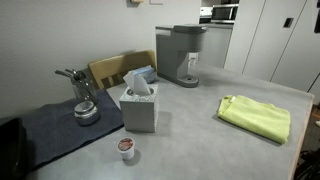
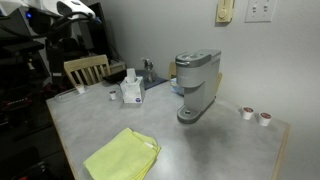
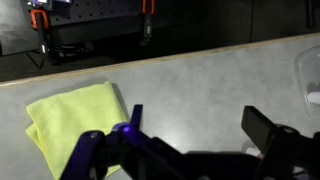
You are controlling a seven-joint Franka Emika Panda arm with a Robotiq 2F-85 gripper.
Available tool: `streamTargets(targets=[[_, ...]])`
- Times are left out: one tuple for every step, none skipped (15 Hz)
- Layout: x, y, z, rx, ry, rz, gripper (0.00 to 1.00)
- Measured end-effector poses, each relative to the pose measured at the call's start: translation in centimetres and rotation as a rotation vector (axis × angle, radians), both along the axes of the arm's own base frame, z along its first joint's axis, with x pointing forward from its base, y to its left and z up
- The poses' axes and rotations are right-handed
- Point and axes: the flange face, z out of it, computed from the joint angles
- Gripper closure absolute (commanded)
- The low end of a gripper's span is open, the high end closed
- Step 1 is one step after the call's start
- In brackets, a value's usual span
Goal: Unfold the towel slightly on the table
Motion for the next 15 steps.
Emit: streamTargets(targets=[[0.3,-0.9,-0.7,0.004,0.012,-0.020,0.00],[0.5,-1.6,-1.3,0.012,0.021,-0.024,0.00],[0.6,-2.4,-1.9,0.024,0.028,-0.018,0.00],[0.7,-3.1,-2.5,0.038,0.030,-0.002,0.00],[0.7,-3.9,-3.0,0.052,0.031,0.015,0.00],[0.9,-4.6,-3.4,0.064,0.031,0.025,0.00],[1.0,-5.4,-3.7,0.074,0.030,0.029,0.00],[1.1,-5.7,-3.8,0.077,0.030,0.026,0.00],[1.1,-5.7,-3.8,0.076,0.031,0.026,0.00],[1.1,-5.5,-3.7,0.075,0.030,0.029,0.00],[1.1,-5.3,-3.7,0.073,0.030,0.032,0.00],[1.1,-5.2,-3.7,0.072,0.030,0.034,0.00],[1.1,-5.2,-3.7,0.072,0.030,0.034,0.00],[1.1,-5.2,-3.7,0.071,0.032,0.035,0.00],[1.1,-5.2,-3.9,0.071,0.036,0.035,0.00]])
